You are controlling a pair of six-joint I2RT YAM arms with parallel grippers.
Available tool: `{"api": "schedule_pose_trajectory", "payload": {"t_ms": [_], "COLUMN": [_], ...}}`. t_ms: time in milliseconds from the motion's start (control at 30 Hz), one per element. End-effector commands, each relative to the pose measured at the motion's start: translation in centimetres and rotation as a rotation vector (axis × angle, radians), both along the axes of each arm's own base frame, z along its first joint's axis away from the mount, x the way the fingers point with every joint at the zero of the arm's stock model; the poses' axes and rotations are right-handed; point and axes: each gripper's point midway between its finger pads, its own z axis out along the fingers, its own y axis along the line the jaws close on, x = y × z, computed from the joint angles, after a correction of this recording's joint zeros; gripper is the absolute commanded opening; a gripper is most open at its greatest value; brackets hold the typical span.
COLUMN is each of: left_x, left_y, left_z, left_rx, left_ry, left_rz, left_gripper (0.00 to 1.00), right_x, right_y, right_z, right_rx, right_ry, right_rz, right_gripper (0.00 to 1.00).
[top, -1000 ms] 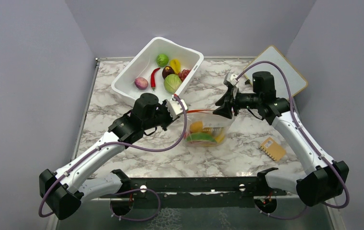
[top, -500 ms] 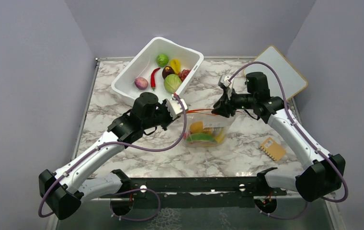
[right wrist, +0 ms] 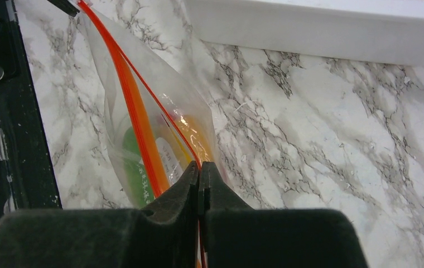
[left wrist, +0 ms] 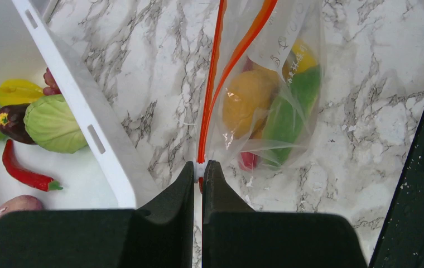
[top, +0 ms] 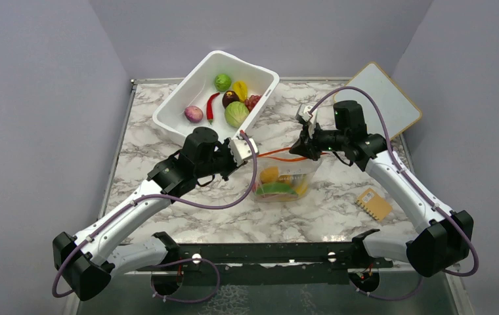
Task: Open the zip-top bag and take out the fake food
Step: Open the zipper of the food storage bag at the center of the board.
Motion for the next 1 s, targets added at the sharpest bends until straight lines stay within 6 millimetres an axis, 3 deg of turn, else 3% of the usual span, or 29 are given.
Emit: {"api": "schedule_pose_trajectory", "payload": {"t_ms": [0, 133, 233, 267, 333, 433, 467, 700, 900, 967], "left_x": [-0.1, 0.1, -0.1, -0.1, 0.4, 1.9, 2.3, 4.0, 2.0, 1.2], "left_y": [1.3, 2.4, 2.1, 1.9, 1.7, 2.1, 2.3, 2.3, -0.3, -1.1], "left_z": [0.5, 0.3, 0.5, 0.7, 1.5, 3.6, 4.4, 7.5, 9.0, 8.6], "left_rx": [0.063, 0.108, 0.092, 0.08, 0.042, -0.047, -0.082, -0.309, -0.595, -0.689], "left_ry": [-0.023, -0.042, -0.03, -0.021, -0.006, -0.032, -0.038, 0.139, 0.452, 0.614], "left_rz": [0.006, 0.035, 0.027, 0.029, 0.075, 0.202, 0.24, 0.418, 0.437, 0.471], "left_gripper": [0.0, 0.0, 0.02, 0.17, 0.6, 0.95, 0.98, 0.99, 0.99, 0.99], "right_x": [1.4, 1.2, 0.6, 0.4, -0.1, -0.3, -0.4, -0.2, -0.5, -0.4], "right_y": [-1.5, -1.6, -1.0, -0.7, -0.4, -0.3, -0.3, -0.7, -0.9, -1.1], "right_z": [0.3, 0.5, 1.0, 1.1, 1.1, 0.8, 0.7, 0.7, 1.2, 1.0], "right_rx": [-0.06, -0.053, -0.016, 0.0, 0.028, 0.043, 0.044, 0.049, 0.08, 0.081], "right_ry": [-0.092, -0.098, -0.094, -0.091, -0.074, -0.052, -0.044, -0.024, -0.012, 0.004], "right_rz": [-0.091, -0.093, -0.059, -0.048, -0.034, -0.04, -0.046, -0.106, -0.137, -0.17], "right_gripper": [0.01, 0.01, 0.01, 0.01, 0.01, 0.01, 0.01, 0.01, 0.01, 0.01]}}
